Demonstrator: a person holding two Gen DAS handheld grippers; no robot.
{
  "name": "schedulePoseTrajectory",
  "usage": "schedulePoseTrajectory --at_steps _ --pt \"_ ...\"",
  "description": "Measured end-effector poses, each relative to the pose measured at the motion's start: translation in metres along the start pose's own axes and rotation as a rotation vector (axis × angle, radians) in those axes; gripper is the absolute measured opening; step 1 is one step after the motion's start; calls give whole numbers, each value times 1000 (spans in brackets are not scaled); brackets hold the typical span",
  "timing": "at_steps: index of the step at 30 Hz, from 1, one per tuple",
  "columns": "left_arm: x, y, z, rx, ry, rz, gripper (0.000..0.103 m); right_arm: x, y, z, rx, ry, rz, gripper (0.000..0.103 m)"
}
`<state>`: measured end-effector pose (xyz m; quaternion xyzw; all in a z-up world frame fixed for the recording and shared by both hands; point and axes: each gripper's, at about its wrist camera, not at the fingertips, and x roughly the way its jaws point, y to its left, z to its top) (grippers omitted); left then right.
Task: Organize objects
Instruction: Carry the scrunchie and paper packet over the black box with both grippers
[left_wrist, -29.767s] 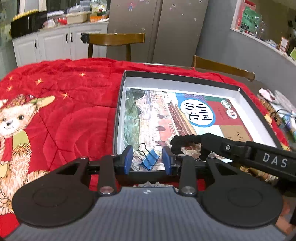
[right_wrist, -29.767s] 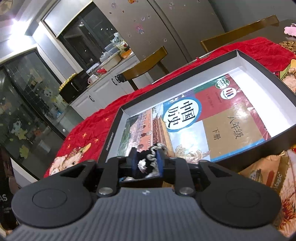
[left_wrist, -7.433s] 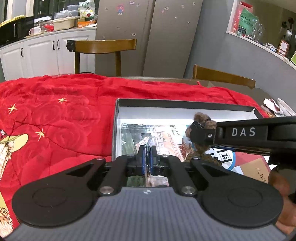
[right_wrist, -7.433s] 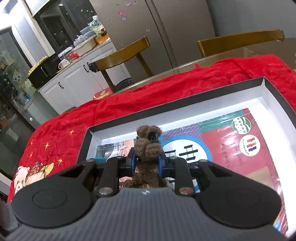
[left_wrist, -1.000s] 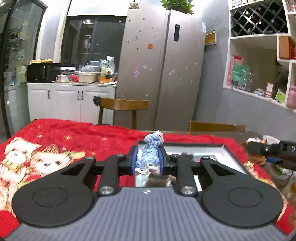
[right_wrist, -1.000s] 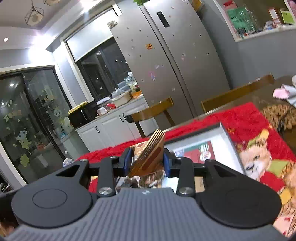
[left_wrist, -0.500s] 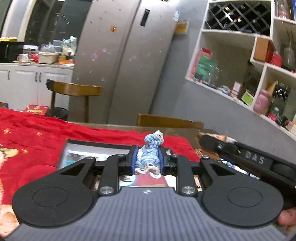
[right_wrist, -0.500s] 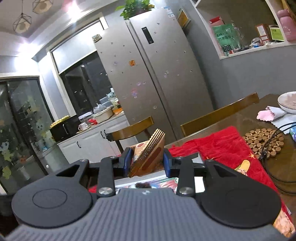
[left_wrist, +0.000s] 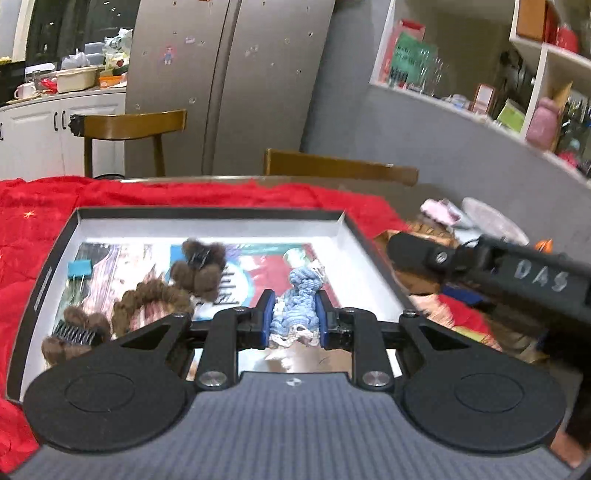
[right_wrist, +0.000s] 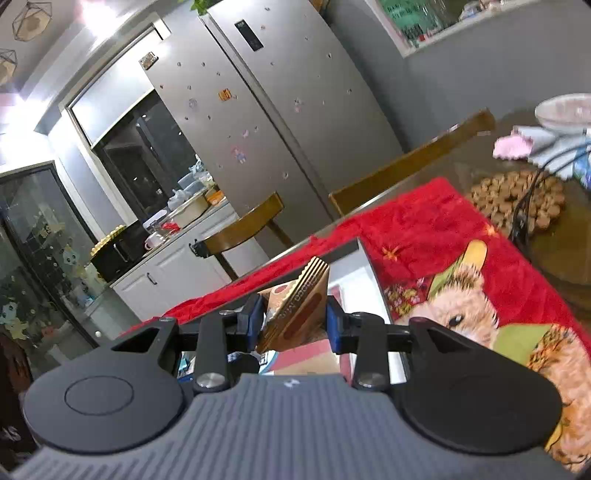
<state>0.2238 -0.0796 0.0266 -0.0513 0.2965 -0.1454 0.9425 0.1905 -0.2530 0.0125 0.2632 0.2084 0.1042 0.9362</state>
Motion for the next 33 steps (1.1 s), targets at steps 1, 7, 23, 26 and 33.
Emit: schedulePoseTrajectory --at_steps 1,7,23,26,33 --pt "1 3 -5 7 2 11 27 2 -1 -2 -4 0 -2 39" --pt "12 13 -18 0 41 42 27 13 5 -15 -39 38 7 39" --pt "17 16 -30 41 47 148 27 18 6 -20 -70 103 21 39" --pt "15 15 -31 49 44 147 27 21 5 -22 -76 119 11 39" --pt "16 15 -32 66 43 148 27 22 11 -23 -145 151 25 39"
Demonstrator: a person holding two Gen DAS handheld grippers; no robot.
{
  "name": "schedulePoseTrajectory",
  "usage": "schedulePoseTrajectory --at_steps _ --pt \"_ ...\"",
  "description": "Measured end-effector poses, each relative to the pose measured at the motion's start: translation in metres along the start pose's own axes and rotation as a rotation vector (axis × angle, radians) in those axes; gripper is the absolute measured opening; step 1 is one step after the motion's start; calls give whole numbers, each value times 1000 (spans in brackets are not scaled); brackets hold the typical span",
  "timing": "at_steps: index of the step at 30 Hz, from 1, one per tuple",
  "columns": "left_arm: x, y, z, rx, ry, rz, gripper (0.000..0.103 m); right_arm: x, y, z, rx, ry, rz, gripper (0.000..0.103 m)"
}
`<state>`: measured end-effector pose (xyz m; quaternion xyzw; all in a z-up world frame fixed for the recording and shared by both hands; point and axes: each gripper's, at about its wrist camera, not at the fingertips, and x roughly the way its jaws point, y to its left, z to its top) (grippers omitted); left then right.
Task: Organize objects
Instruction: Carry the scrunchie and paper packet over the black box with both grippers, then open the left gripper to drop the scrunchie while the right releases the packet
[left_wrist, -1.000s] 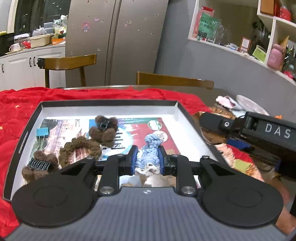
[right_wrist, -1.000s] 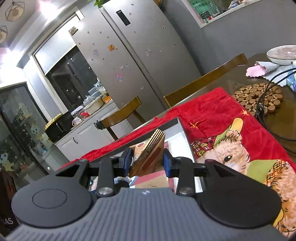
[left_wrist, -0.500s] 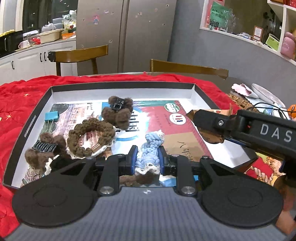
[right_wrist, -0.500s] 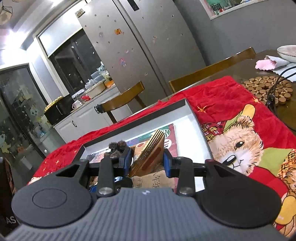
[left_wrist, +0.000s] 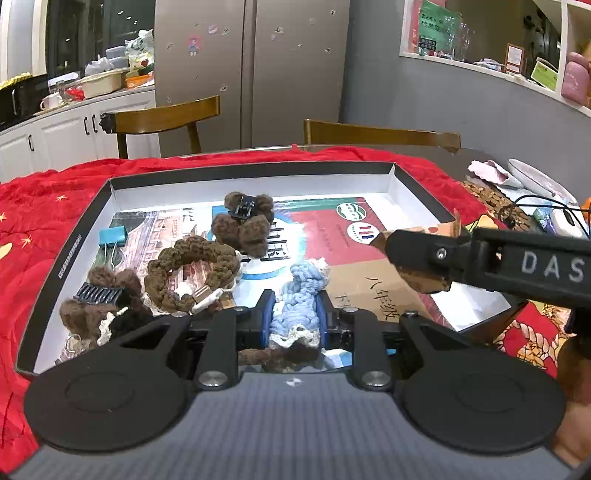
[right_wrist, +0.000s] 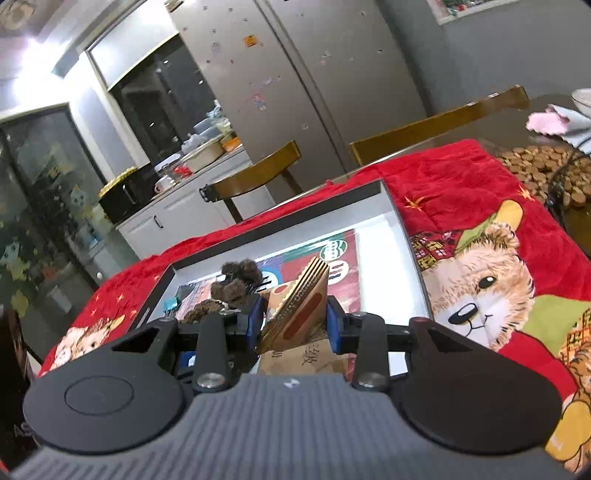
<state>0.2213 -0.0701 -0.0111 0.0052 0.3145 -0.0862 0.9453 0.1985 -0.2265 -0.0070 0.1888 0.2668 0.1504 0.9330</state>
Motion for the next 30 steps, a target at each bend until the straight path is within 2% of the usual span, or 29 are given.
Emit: schedulePoseTrajectory --at_steps 26,27,30 --pt "4 -2 0 17 -2 11 28 8 9 -6 -108 36 -84 41" --pt "3 -1 0 16 -3 9 30 8 9 -6 -105 36 -78 42" --pt "1 1 0 3 6 -21 50 4 8 -6 -91 27 -64 46"
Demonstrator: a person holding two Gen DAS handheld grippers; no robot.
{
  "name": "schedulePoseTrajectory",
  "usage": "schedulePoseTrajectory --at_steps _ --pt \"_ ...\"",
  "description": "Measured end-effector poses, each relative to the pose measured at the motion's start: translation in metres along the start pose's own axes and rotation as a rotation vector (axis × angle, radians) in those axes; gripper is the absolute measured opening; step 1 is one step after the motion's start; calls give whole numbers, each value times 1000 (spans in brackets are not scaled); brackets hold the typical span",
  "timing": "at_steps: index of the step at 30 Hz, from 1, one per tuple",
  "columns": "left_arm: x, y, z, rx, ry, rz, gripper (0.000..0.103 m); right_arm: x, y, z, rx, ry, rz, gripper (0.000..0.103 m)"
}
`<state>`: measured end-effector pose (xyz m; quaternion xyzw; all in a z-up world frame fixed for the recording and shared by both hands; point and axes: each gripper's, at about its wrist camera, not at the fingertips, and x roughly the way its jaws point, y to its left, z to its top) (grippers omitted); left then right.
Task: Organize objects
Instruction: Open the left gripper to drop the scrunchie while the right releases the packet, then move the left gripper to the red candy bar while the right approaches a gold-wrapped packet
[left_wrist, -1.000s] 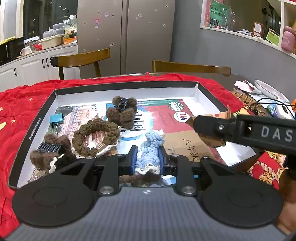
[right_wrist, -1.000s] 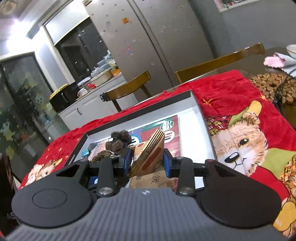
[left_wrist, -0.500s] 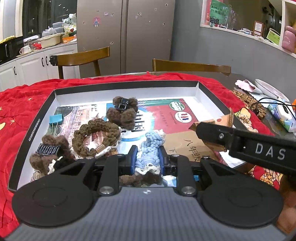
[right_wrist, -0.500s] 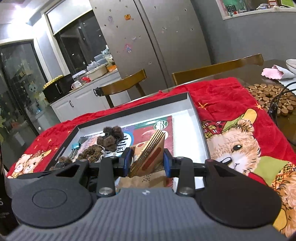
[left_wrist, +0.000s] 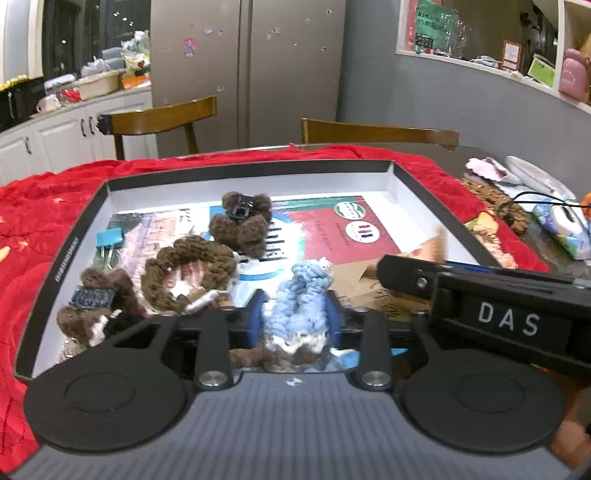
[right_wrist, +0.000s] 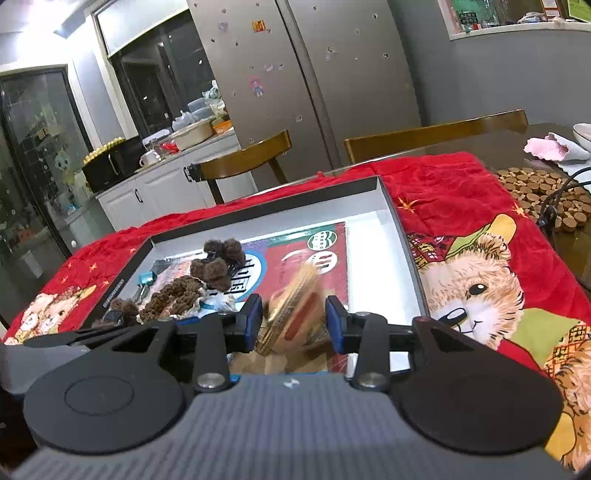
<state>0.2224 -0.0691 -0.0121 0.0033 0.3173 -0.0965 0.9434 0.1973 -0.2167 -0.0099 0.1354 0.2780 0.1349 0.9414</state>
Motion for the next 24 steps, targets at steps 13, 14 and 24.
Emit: schedulePoseTrajectory --at_steps 13,14,24 --pt "-61 15 11 -43 -38 -113 72 -94 3 21 138 -176 79 83" --pt "-73 14 8 -35 -41 -131 72 -101 6 21 145 -177 46 86" --pt "-125 -7 -71 36 -30 -84 79 -110 27 -30 97 -149 1 89"
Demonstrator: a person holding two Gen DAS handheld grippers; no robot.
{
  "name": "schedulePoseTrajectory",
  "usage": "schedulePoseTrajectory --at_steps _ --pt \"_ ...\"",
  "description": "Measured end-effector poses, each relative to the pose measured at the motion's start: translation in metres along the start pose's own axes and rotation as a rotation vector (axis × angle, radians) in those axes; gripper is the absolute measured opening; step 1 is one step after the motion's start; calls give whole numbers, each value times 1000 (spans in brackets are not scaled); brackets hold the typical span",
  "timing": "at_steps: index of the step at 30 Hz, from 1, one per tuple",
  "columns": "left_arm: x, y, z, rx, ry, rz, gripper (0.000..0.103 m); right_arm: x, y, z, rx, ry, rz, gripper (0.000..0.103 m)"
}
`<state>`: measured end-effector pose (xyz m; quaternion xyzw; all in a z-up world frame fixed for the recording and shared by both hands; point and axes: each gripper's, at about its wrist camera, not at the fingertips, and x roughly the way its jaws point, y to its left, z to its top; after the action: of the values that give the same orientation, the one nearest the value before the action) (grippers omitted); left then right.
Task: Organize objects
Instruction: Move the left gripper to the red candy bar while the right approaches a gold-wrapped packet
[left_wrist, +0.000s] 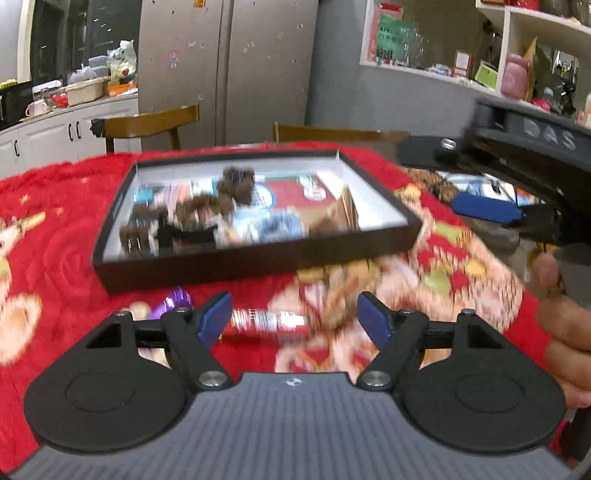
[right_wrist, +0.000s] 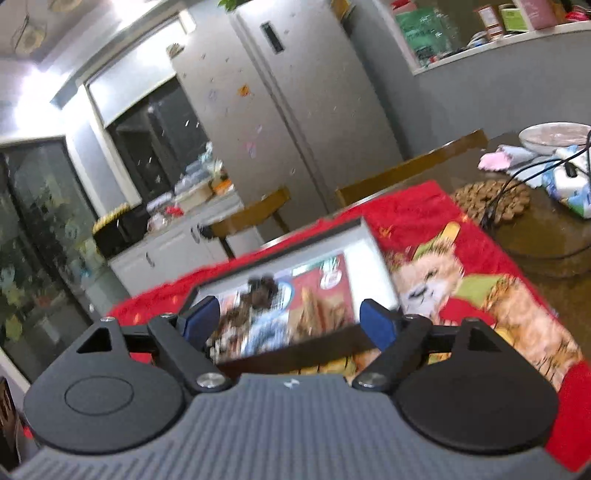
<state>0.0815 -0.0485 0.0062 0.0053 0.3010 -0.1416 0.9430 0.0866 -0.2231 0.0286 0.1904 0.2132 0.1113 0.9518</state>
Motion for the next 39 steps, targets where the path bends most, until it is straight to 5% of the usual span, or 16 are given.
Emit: schedulePoseTrajectory --at_steps 3,12,21,31,39 --pt "9 -7 -9 82 17 7 79 8 5 -9 -37 30 -8 89" --pt "27 6 -11 90 7 66 81 18 4 -20 -28 121 34 89" --pt "38 22 -8 21 87 79 88 30 14 -35 -75 201 53 89" --pt "39 25 -8 -12 60 100 85 46 7 -44 -66 283 19 88" --pt "36 30 -9 -36 51 92 85 46 9 -47 -100 254 -3 72"
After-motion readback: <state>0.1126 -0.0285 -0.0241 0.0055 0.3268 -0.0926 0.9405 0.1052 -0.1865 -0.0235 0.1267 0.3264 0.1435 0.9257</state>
